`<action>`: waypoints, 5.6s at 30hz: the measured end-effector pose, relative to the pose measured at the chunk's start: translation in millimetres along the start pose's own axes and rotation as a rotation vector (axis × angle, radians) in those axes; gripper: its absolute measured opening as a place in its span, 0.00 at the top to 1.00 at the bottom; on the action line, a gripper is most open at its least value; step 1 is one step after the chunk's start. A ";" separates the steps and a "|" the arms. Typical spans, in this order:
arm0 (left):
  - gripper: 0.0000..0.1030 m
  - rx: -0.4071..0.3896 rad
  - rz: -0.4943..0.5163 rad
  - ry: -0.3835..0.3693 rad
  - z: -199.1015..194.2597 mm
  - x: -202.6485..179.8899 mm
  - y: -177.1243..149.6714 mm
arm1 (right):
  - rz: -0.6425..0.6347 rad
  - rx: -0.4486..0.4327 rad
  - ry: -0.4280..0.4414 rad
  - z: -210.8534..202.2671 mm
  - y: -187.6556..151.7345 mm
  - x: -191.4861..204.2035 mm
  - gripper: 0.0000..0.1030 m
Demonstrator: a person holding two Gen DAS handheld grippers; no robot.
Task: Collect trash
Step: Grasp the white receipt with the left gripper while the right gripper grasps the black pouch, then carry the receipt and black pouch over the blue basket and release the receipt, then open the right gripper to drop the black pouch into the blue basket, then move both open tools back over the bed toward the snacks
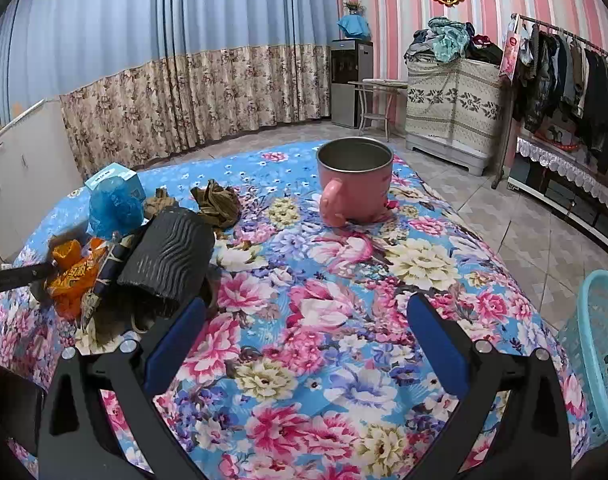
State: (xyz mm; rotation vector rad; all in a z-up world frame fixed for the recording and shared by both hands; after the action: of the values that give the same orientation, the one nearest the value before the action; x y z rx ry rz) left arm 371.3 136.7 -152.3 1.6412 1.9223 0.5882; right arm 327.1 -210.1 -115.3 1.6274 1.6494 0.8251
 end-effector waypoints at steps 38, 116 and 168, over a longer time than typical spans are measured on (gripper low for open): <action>0.93 -0.117 -0.081 -0.002 -32.6 32.6 19.9 | -0.061 0.166 0.265 60.1 25.2 95.8 0.24; 0.31 -0.107 0.630 -0.730 -137.6 -599.9 -169.2 | 0.341 -0.116 -0.548 -208.6 -79.9 -415.3 0.36; 0.05 -0.337 0.298 -0.343 -161.1 -342.4 -37.0 | 0.183 -0.136 -0.471 -165.9 -25.4 -300.6 0.04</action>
State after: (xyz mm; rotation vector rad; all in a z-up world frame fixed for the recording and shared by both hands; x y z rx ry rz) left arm 277.3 -204.3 -13.0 1.6863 1.2696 0.6551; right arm 176.6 -508.3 -31.9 1.7308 1.1084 0.5670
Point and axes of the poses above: each gripper's, at about its wrist camera, not at the fingertips, and z roughly the way its jaws point, x to its left, y to its top, the point moved 10 cm from there along z, roughly the way its jaws point, and after that the axes turned 5 degrees about -z, right-handed, at the moved point
